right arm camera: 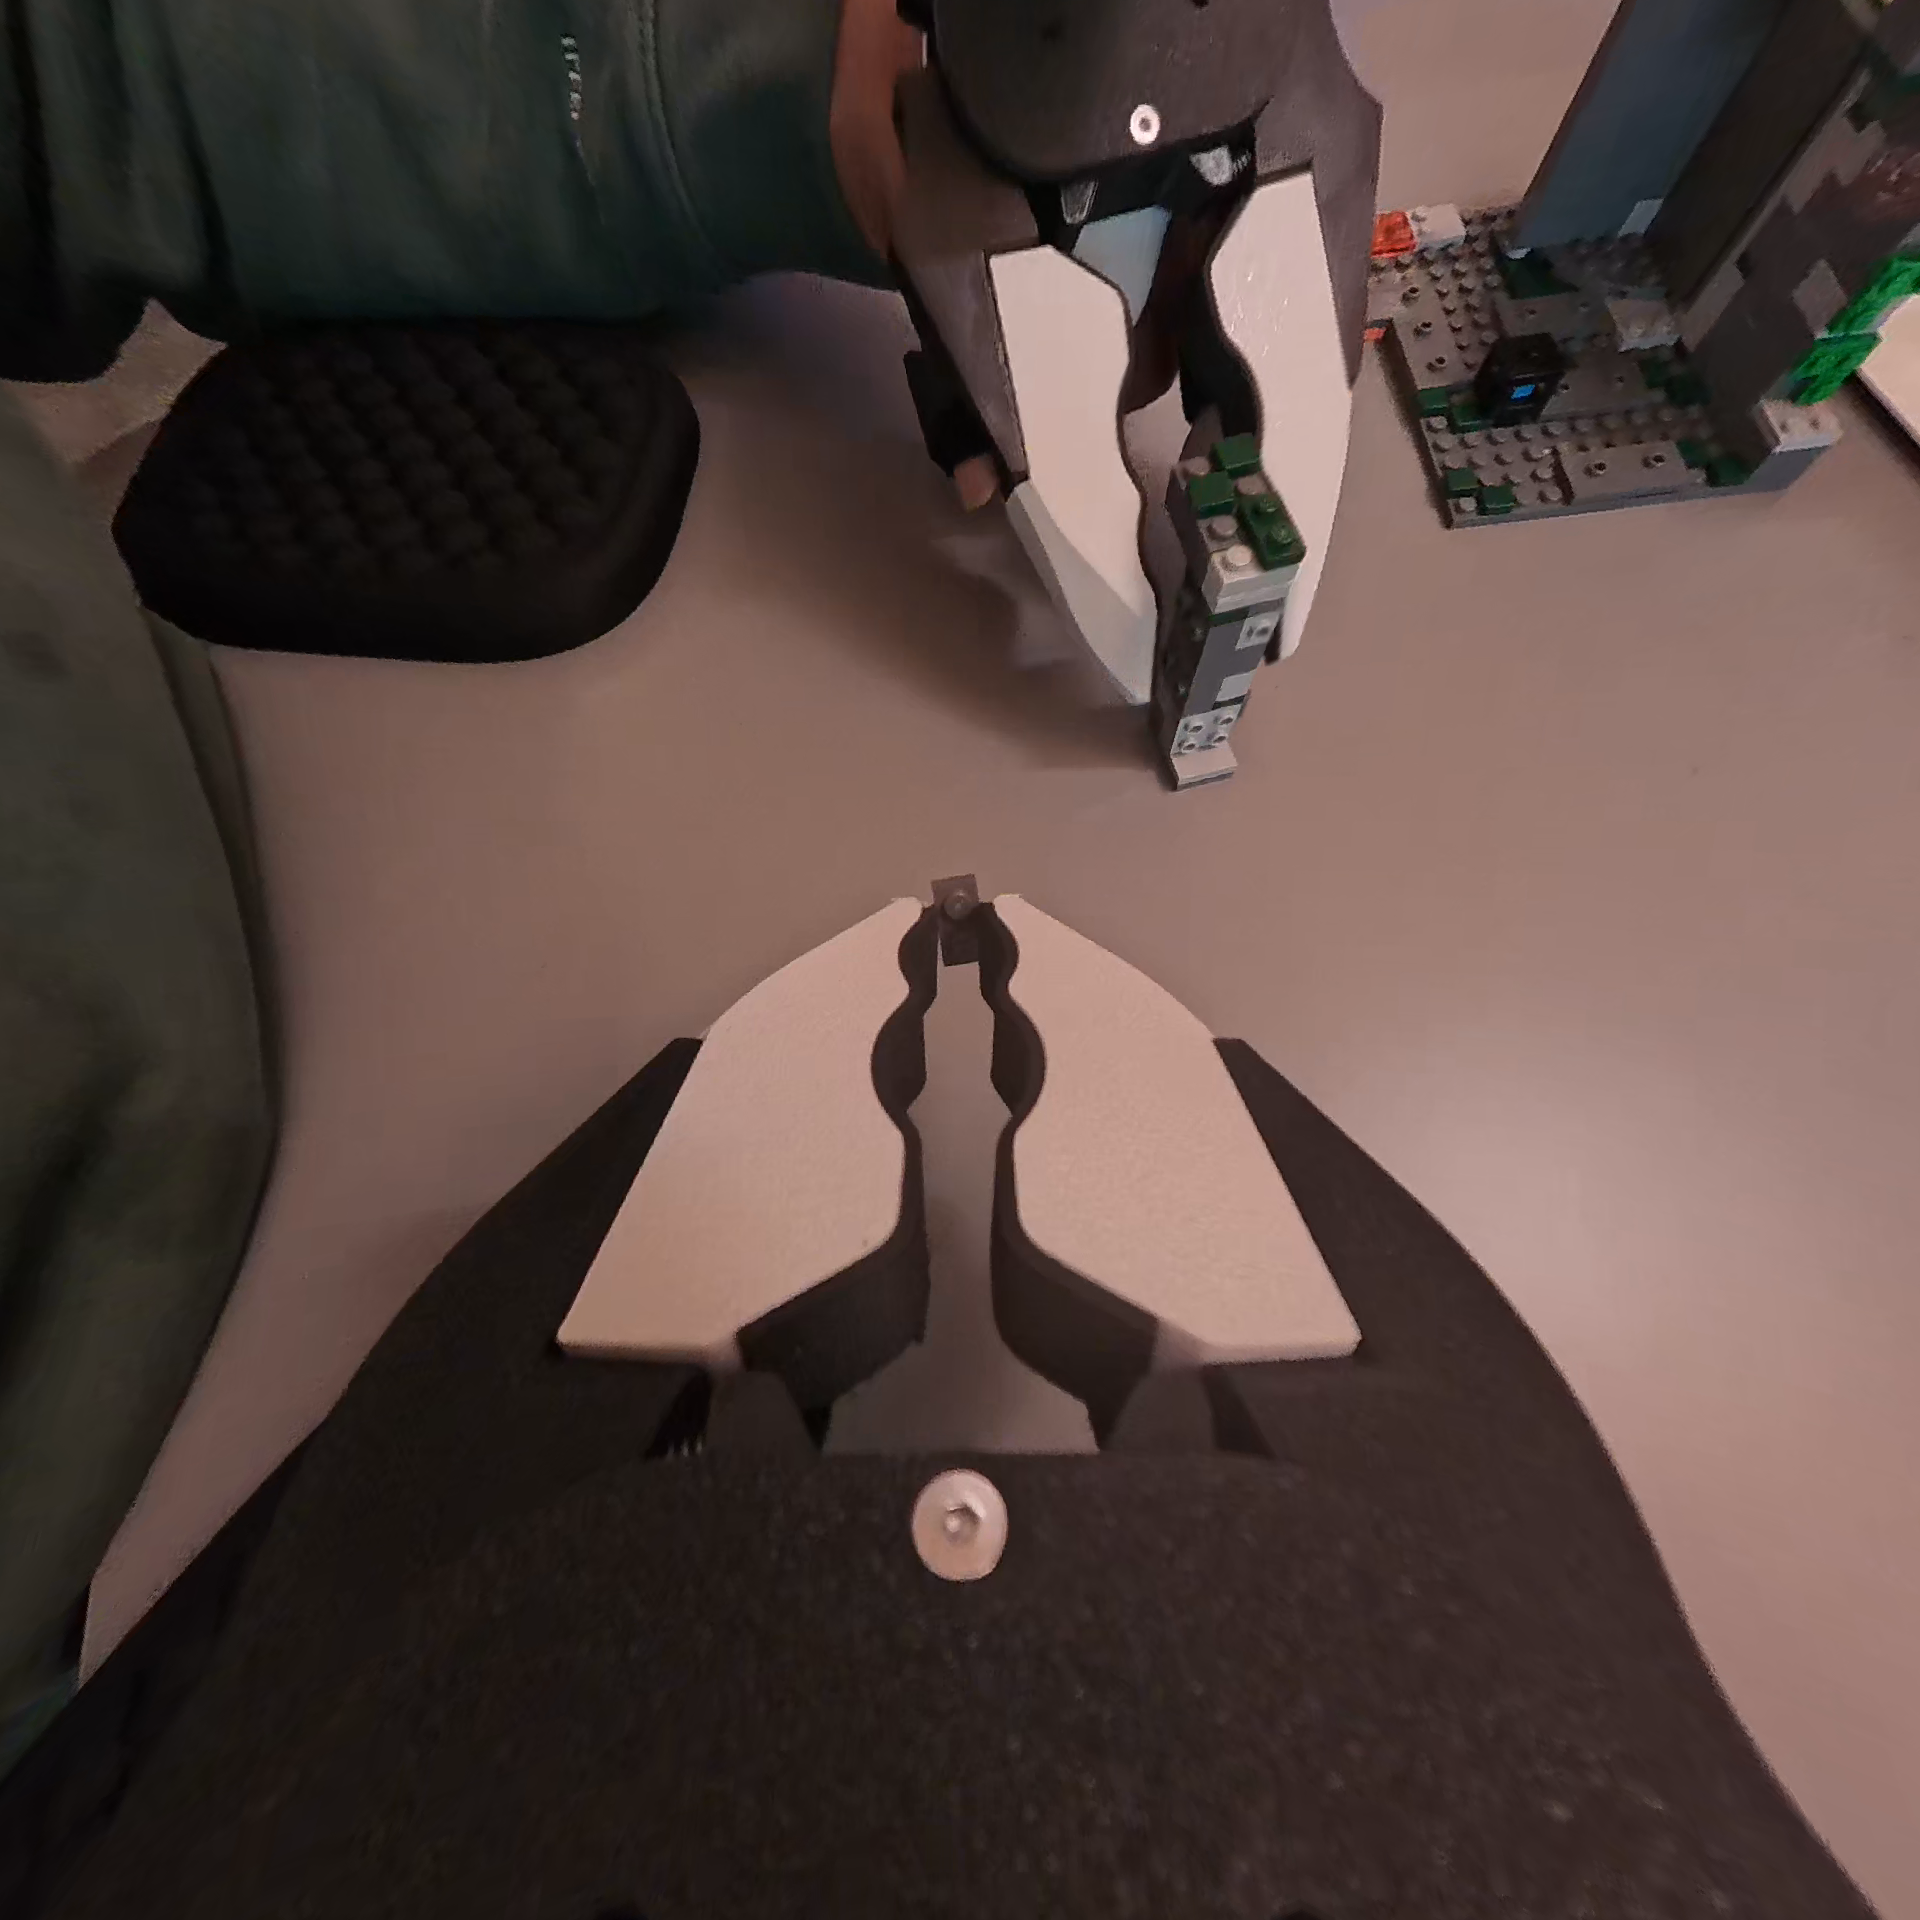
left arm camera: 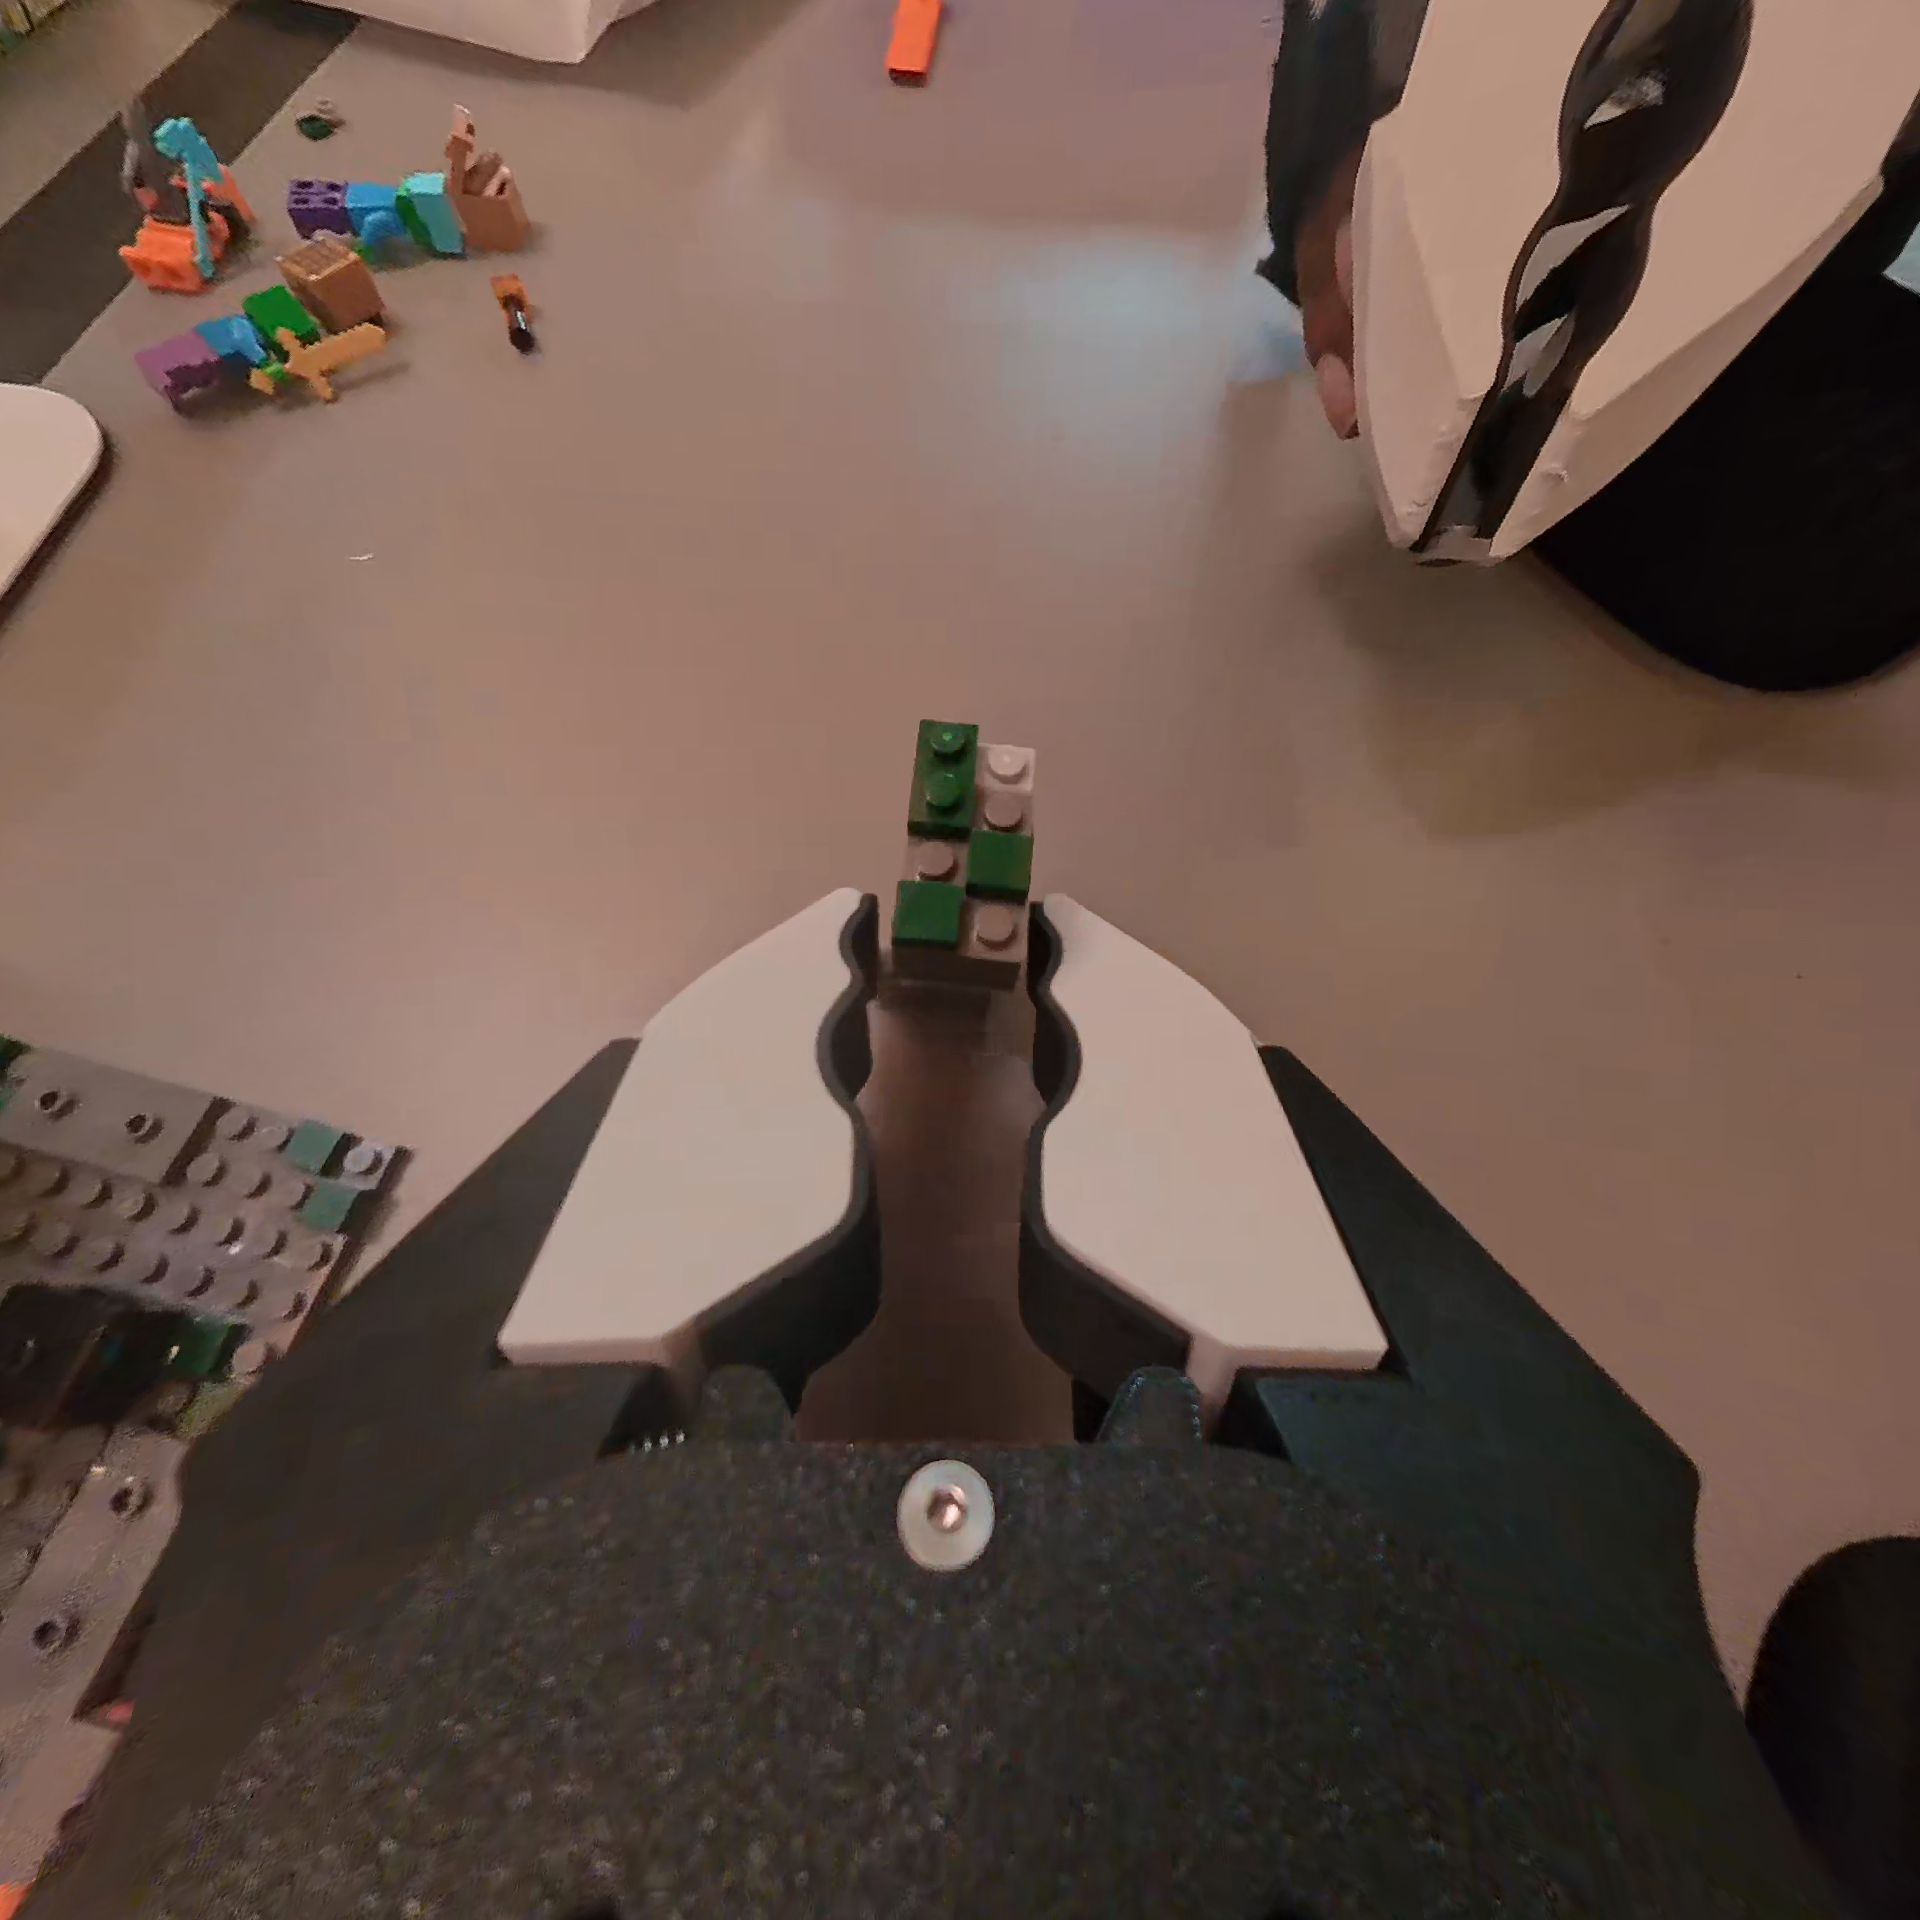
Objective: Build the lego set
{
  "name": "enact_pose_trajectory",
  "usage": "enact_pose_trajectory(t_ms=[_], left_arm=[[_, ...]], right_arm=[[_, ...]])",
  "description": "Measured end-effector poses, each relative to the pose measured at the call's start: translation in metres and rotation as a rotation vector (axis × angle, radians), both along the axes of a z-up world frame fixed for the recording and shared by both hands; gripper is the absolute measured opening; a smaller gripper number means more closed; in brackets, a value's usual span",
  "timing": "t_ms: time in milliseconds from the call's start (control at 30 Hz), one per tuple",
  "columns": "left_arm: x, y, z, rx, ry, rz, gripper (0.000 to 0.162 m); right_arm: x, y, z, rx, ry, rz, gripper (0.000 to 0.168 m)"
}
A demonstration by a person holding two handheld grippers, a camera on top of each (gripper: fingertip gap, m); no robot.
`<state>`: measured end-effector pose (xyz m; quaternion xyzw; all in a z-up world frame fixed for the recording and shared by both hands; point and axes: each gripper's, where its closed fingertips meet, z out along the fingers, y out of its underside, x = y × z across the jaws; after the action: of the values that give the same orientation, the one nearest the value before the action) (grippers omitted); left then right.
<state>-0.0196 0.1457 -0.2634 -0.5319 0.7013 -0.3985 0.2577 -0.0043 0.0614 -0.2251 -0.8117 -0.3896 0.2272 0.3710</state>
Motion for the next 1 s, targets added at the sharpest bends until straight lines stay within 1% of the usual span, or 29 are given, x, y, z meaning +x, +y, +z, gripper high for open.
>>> enact_pose_trajectory(t_ms=[100,233,433,567,633,800,1000], left_arm=[[0.002,-0.005,-0.001,0.008,-0.009,0.001,0.019],[0.006,-0.018,-0.001,0.023,0.0,0.012,0.019],[0.011,-0.039,-0.001,0.03,-0.002,-0.005,0.019],[0.011,-0.042,-0.001,0.026,-0.005,0.002,0.019],[0.011,-0.043,-0.001,0.026,-0.007,0.0,0.019],[0.011,-0.044,-0.001,0.016,-0.009,0.004,0.019],[0.011,-0.044,-0.001,0.008,-0.009,0.001,0.019]], right_arm=[[-0.002,0.005,0.003,0.009,-0.001,-0.008,0.007],[-0.003,0.018,0.009,0.035,-0.045,-0.009,0.007],[-0.01,0.032,0.021,0.113,-0.231,0.085,0.007],[-0.012,0.036,0.018,0.108,-0.365,0.148,0.007],[-0.015,0.037,0.016,0.098,-0.405,0.169,0.007],[-0.017,0.041,0.009,0.069,-0.466,0.195,0.007],[-0.018,0.043,0.007,0.068,-0.476,0.195,0.007]])
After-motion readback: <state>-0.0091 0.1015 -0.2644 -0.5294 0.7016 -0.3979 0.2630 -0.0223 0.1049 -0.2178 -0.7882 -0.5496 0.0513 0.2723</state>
